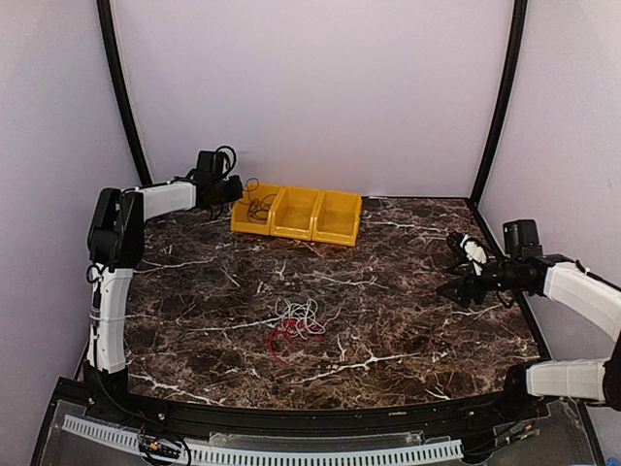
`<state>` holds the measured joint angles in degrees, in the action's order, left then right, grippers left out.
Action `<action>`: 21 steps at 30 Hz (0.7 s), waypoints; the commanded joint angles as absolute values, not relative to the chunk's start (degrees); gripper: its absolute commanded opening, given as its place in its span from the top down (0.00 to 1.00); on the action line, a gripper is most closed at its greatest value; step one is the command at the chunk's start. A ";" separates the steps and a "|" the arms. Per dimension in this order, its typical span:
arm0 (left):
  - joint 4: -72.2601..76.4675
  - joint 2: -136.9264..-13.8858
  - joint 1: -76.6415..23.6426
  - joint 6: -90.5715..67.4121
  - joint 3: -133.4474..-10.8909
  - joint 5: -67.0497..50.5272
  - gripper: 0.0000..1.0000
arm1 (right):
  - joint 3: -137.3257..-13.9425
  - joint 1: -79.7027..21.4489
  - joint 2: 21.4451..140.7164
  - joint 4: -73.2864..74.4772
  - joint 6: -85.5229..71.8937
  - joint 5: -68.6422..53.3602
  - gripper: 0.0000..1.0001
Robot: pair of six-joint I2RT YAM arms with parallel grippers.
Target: Untangle the cables
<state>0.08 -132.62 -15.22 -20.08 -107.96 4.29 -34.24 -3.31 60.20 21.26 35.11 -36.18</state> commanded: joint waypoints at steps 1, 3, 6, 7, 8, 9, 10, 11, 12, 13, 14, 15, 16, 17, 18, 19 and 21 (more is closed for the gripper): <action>-0.47 -128.53 -15.29 -13.01 -106.87 8.31 1.00 | -35.43 -3.03 60.67 21.18 35.51 -36.91 0.28; 3.59 -127.30 -15.40 -10.07 -104.70 5.75 1.00 | -35.42 -2.99 60.67 21.24 35.51 -36.91 0.27; 7.25 -126.34 -16.11 -7.69 -101.76 -3.07 1.00 | -35.44 -3.08 60.67 21.25 35.57 -36.96 0.27; 7.81 -126.32 -16.73 -6.65 -101.59 -4.35 1.00 | -35.44 -3.02 60.72 21.27 35.59 -36.92 0.27; 8.08 -126.19 -17.07 -6.14 -101.25 -6.40 1.00 | -35.42 -3.14 60.65 21.27 35.57 -36.87 0.27; 8.24 -126.11 -17.76 -5.38 -101.12 -7.14 1.00 | -35.42 -3.12 60.72 21.26 35.59 -36.83 0.27; 8.21 -126.12 -18.06 -5.15 -100.95 -7.26 1.00 | -35.34 -3.08 60.67 21.27 35.60 -36.83 0.27; 8.18 -126.12 -18.53 -5.18 -100.65 -7.48 1.00 | -35.33 -3.04 60.63 21.31 35.60 -36.75 0.27; 8.13 -126.14 -18.67 -5.40 -100.47 -7.65 1.00 | -35.33 -3.09 60.60 21.31 35.60 -36.74 0.28; 8.16 -126.13 -18.84 -6.05 -99.91 -7.78 1.00 | -35.35 -3.09 60.56 21.32 35.53 -36.69 0.27; 8.21 -126.13 -18.87 -6.50 -99.53 -7.76 1.00 | -35.30 -3.10 60.45 21.28 35.55 -36.66 0.27; 8.51 -126.12 -18.89 -7.32 -98.56 -7.85 1.00 | -35.28 -3.07 60.45 21.28 35.59 -36.70 0.27; 8.65 -126.08 -18.98 -7.57 -98.06 -8.06 1.00 | -35.25 -3.03 60.47 21.23 35.60 -36.78 0.27; 8.82 -126.01 -19.14 -7.87 -97.02 -8.72 1.00 | -35.24 -3.05 60.52 21.29 35.60 -36.74 0.27; 8.85 -125.77 -19.24 -7.85 -96.46 -9.06 1.00 | -35.27 -3.06 60.55 21.30 35.60 -36.74 0.27; 8.91 -125.51 -19.62 -7.72 -95.22 -9.87 1.00 | -35.35 -3.07 60.59 21.31 35.60 -36.74 0.27; 9.49 -124.41 -20.38 -7.45 -92.68 -11.23 1.00 | -35.46 -3.12 60.97 21.61 35.66 -36.82 0.27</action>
